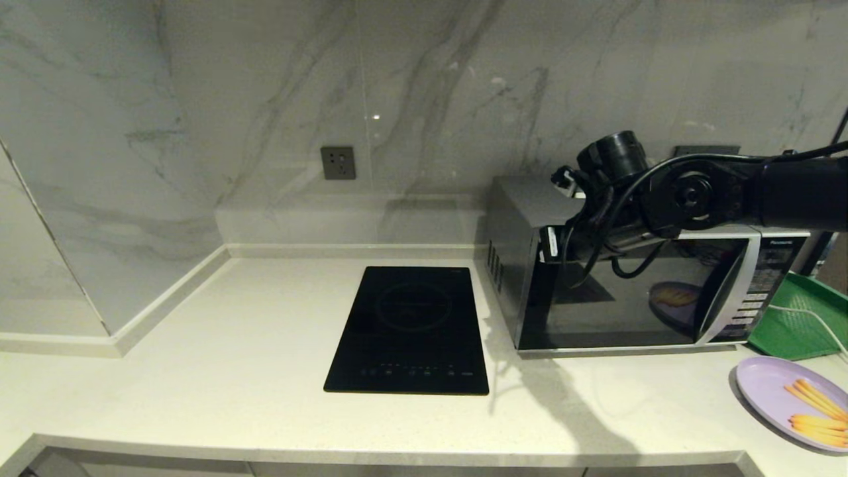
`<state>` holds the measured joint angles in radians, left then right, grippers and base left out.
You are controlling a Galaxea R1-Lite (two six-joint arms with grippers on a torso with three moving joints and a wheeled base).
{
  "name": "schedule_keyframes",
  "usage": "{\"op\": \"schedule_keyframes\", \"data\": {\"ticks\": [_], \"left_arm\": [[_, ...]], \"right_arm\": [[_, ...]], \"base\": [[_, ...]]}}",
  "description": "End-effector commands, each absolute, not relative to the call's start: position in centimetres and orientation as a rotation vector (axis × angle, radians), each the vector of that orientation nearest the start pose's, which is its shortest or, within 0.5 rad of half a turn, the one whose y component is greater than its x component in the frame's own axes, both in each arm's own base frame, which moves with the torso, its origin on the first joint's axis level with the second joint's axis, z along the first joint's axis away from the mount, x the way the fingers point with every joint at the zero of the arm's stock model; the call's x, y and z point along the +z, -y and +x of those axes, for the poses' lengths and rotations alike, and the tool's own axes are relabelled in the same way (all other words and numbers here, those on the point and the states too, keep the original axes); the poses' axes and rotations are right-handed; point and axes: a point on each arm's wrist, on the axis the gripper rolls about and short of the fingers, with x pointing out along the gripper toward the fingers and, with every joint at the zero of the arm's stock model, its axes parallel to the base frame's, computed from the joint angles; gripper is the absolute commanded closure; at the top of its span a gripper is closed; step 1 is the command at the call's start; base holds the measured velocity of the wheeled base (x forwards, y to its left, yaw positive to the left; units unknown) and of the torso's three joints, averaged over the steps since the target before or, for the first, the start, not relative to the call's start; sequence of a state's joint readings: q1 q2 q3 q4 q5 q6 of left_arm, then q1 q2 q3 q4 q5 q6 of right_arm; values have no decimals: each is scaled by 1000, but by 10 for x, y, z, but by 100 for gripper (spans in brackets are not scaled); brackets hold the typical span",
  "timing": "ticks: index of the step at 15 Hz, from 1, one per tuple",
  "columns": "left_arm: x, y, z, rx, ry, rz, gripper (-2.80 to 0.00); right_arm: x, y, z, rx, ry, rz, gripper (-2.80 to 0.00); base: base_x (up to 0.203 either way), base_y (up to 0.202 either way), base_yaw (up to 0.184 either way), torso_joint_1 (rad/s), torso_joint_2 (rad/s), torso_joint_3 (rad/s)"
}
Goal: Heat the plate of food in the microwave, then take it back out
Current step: Close the microwave oven
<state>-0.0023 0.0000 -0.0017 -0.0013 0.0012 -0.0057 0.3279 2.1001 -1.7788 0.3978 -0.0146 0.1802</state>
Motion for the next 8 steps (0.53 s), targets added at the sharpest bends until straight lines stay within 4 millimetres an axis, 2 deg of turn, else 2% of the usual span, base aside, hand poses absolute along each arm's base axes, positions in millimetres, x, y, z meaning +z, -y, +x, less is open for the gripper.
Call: {"op": "schedule_keyframes", "data": {"ticks": [1, 8], "left_arm": [[76, 0, -23, -1, 3, -6, 0], [76, 0, -23, 0, 3, -6, 0]], "right_arm": [[205, -136, 403, 229, -733, 48, 0], [214, -141, 414, 236, -676, 56, 0]], "base": [[0, 0, 0, 0, 0, 0], [0, 0, 0, 0, 0, 0]]}}
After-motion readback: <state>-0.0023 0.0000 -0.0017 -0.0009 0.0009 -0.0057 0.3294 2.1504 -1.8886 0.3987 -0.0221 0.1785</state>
